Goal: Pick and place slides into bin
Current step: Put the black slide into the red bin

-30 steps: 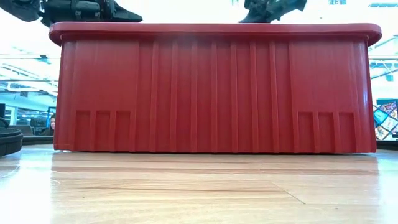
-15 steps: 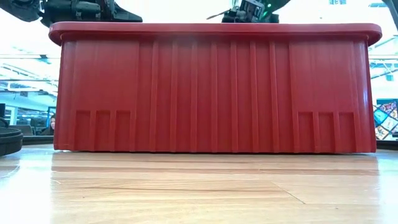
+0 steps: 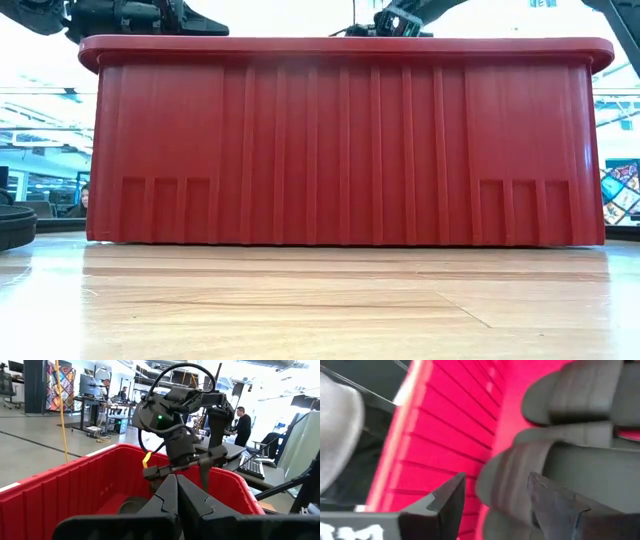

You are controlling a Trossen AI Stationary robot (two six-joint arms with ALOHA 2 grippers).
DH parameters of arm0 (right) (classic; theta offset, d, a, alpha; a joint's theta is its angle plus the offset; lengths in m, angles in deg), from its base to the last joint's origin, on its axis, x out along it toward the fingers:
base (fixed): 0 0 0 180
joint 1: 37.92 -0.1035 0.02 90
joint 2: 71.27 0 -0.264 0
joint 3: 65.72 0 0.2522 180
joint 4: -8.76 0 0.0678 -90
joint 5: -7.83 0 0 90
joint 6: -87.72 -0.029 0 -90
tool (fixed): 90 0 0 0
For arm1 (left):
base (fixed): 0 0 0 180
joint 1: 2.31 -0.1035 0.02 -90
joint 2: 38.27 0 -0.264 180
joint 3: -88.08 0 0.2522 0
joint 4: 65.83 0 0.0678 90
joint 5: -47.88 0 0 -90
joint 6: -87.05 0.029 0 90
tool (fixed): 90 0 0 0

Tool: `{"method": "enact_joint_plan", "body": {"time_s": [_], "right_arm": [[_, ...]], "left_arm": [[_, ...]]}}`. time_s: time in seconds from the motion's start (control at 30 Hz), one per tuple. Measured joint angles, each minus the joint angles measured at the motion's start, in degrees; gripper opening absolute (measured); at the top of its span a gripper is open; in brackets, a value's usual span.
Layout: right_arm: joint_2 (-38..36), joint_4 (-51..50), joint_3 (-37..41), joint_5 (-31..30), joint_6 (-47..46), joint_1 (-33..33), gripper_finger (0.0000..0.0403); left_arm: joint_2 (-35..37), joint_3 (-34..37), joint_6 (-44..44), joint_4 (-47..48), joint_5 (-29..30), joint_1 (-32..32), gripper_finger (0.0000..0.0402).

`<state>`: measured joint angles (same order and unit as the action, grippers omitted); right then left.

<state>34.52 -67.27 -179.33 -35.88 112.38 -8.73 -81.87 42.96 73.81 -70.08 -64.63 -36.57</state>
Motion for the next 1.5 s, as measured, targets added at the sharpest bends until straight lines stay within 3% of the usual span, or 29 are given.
{"method": "enact_joint_plan", "body": {"time_s": [0.2,0.53,0.73,0.9,1.1,1.27,1.4,1.5], "right_arm": [[3.1,1.3,0.0,-7.3,-2.9,-0.4,0.02],[7.3,-0.4,0.1,-5.9,-2.1,-2.4,0.0199],[7.8,0.4,0.5,-10.5,0.9,-5.5,0.0195],[7.9,0.9,1.2,-10.4,1.2,-7.1,0.0142],[6.9,0.3,1.3,-10.1,1.5,-7.6,0.0016],[3.9,0.2,1.3,-9.8,-0.1,-6.9,0.0009],[1.6,-4.3,1.2,-4.4,-1.0,-5.0,0.0006],[0.3,-10.0,1.2,-4.5,0.5,-3.7,0.0005]], "left_arm": [[0.0,0.0,-0.3,0.2,-2.2,0.0,0.0007],[0.0,0.0,-1.8,0.2,-6.1,0.0,0.0009],[0.0,0.0,-2.2,0.2,-7.2,0.0,0.0002],[0.0,0.0,-2.1,0.2,-7.3,0.0,0.0011],[0.0,0.0,-1.1,0.2,-7.3,0.0,0.0002],[0.0,0.0,-1.0,0.3,-7.5,0.0,0.0013],[0.0,0.0,-0.9,0.3,-7.5,0.0,0.0015],[0.0,0.0,-0.9,0.3,-7.5,0.0,0.0007]]}}
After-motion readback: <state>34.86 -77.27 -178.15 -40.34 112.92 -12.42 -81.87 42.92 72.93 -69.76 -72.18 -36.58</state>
